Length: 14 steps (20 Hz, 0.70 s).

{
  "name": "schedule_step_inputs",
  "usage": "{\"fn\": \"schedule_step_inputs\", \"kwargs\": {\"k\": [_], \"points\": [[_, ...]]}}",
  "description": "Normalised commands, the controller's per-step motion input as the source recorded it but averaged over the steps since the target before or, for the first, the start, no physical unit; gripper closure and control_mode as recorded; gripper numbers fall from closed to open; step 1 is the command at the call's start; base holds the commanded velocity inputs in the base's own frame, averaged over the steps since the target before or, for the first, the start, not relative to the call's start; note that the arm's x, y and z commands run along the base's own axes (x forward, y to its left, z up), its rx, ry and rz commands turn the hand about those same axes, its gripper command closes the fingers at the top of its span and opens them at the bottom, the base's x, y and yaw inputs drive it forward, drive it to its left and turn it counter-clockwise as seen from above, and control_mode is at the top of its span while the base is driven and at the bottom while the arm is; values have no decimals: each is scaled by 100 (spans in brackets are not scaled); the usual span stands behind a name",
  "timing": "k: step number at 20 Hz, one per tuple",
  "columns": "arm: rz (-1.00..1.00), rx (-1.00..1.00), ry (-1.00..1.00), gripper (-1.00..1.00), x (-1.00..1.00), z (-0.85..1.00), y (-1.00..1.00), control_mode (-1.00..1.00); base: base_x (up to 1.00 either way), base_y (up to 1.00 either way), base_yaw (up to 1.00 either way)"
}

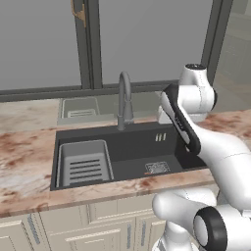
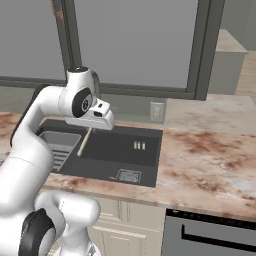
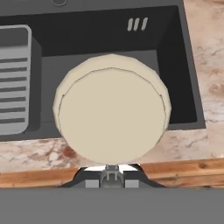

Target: Pick up the bar soap and dish brush from the sink, and place them back in the cabinet, and close the cabinet doors.

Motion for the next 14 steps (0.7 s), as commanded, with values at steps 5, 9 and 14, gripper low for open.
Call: {"fn": "schedule_step_inputs", "kwargs": {"k": [5, 9, 14], "points": [[3, 0, -3, 100, -14, 6, 1, -100, 0, 0, 0], [0, 0, 0, 100, 0, 0, 0, 100, -32, 5, 0], [0, 0, 0, 100, 0, 0, 0, 100, -62, -1, -4]]}}
